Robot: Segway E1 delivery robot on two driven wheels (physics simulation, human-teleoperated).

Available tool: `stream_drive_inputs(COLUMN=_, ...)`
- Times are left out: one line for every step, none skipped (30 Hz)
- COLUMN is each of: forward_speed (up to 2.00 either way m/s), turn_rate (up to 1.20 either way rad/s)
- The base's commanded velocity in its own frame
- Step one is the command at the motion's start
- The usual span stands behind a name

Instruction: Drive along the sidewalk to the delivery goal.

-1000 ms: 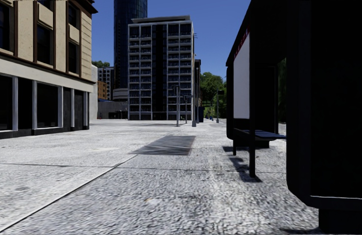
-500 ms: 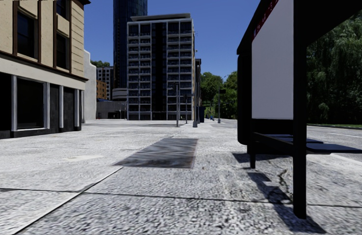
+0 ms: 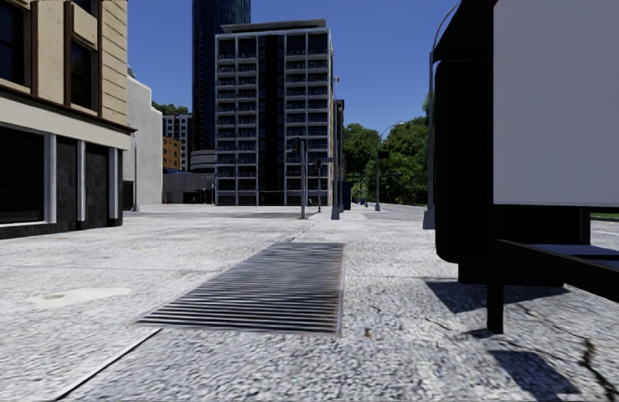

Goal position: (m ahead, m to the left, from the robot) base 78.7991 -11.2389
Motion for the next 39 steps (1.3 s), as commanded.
stream_drive_inputs(forward_speed=2.0, turn_rate=0.0)
stream_drive_inputs(forward_speed=2.0, turn_rate=0.0)
stream_drive_inputs(forward_speed=2.0, turn_rate=0.0)
stream_drive_inputs(forward_speed=2.0, turn_rate=0.0)
stream_drive_inputs(forward_speed=2.0, turn_rate=0.0)
stream_drive_inputs(forward_speed=2.0, turn_rate=0.0)
stream_drive_inputs(forward_speed=2.0, turn_rate=0.0)
stream_drive_inputs(forward_speed=2.0, turn_rate=0.0)
stream_drive_inputs(forward_speed=2.0, turn_rate=0.0)
stream_drive_inputs(forward_speed=2.0, turn_rate=0.0)
stream_drive_inputs(forward_speed=2.0, turn_rate=0.0)
stream_drive_inputs(forward_speed=2.0, turn_rate=0.0)
stream_drive_inputs(forward_speed=2.0, turn_rate=0.0)
stream_drive_inputs(forward_speed=2.0, turn_rate=0.0)
stream_drive_inputs(forward_speed=2.0, turn_rate=0.0)
stream_drive_inputs(forward_speed=2.0, turn_rate=0.0)
stream_drive_inputs(forward_speed=2.0, turn_rate=0.0)
stream_drive_inputs(forward_speed=2.0, turn_rate=0.0)
stream_drive_inputs(forward_speed=2.0, turn_rate=0.0)
stream_drive_inputs(forward_speed=2.0, turn_rate=0.0)
stream_drive_inputs(forward_speed=2.0, turn_rate=0.0)
stream_drive_inputs(forward_speed=2.0, turn_rate=0.0)
stream_drive_inputs(forward_speed=2.0, turn_rate=0.0)
stream_drive_inputs(forward_speed=2.0, turn_rate=0.0)
stream_drive_inputs(forward_speed=2.0, turn_rate=0.0)
stream_drive_inputs(forward_speed=2.0, turn_rate=0.0)
stream_drive_inputs(forward_speed=2.0, turn_rate=0.0)
stream_drive_inputs(forward_speed=2.0, turn_rate=0.0)
stream_drive_inputs(forward_speed=2.0, turn_rate=0.0)
stream_drive_inputs(forward_speed=2.0, turn_rate=0.0)
stream_drive_inputs(forward_speed=2.0, turn_rate=0.0)
stream_drive_inputs(forward_speed=2.0, turn_rate=0.0)
stream_drive_inputs(forward_speed=2.0, turn_rate=0.0)
stream_drive_inputs(forward_speed=2.0, turn_rate=0.0)
stream_drive_inputs(forward_speed=2.0, turn_rate=0.0)
stream_drive_inputs(forward_speed=2.0, turn_rate=0.0)
stream_drive_inputs(forward_speed=2.0, turn_rate=0.0)
stream_drive_inputs(forward_speed=2.0, turn_rate=0.0)
stream_drive_inputs(forward_speed=2.0, turn_rate=0.0)
